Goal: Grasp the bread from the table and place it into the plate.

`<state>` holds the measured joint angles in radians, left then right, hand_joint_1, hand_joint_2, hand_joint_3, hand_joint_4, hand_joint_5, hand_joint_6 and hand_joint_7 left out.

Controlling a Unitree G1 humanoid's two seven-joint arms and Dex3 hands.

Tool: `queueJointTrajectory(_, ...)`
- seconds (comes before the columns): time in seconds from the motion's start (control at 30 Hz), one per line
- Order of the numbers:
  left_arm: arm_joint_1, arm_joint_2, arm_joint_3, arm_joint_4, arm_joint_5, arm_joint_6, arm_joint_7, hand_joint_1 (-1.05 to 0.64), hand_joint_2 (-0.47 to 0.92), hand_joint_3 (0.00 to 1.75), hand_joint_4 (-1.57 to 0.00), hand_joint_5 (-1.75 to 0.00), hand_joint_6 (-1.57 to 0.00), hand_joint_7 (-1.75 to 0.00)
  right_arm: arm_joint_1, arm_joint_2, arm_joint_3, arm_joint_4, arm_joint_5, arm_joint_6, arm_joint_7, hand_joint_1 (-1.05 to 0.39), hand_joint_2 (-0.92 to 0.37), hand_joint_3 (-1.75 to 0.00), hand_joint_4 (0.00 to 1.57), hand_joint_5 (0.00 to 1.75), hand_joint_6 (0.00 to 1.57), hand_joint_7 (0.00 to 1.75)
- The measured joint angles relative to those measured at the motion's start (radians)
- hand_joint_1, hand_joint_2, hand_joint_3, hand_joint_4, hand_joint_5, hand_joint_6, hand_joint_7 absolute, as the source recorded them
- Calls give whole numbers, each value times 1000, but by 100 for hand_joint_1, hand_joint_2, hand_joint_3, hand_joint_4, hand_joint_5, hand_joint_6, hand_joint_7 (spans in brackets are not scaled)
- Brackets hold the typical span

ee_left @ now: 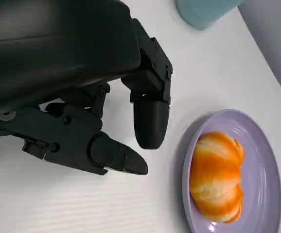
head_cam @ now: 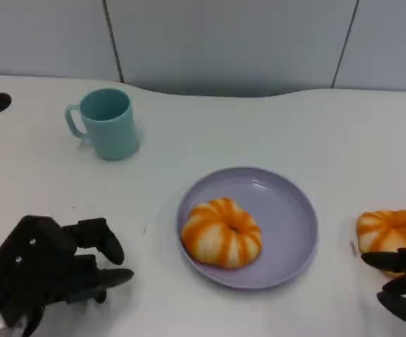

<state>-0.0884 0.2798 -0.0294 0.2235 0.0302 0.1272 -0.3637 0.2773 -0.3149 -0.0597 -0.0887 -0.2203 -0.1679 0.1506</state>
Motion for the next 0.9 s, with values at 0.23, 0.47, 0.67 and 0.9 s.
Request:
queueJointTrajectory(0.23, -1, 0, 0, 0, -1, 2, 0, -33, 87, 2, -75, -175, -59, -175, -6, -4, 0, 10, 0, -13, 0, -25, -92, -28, 67, 75, 86, 2)
queueJointTrajectory(0.47, -2, 0, -1, 1, 3, -7, 1, -34, 89, 3, -73, -175, -59, -175, -8, -5, 0, 13, 0, -15, 0, -26, -92, -28, 68, 77, 87, 2)
queueJointTrajectory(0.67, -6, 0, -3, 1, 10, -8, 4, -31, 89, 3, -72, -175, -58, -175, -10, -5, 0, 18, 4, -14, 1, -25, -92, -28, 67, 76, 86, 2)
queueJointTrajectory(0.9, -10, 2, -2, 5, 9, -22, 4, -30, 88, 2, -75, -175, -60, -175, -10, -5, 0, 18, 15, -14, 3, -25, -92, -27, 67, 77, 86, 2)
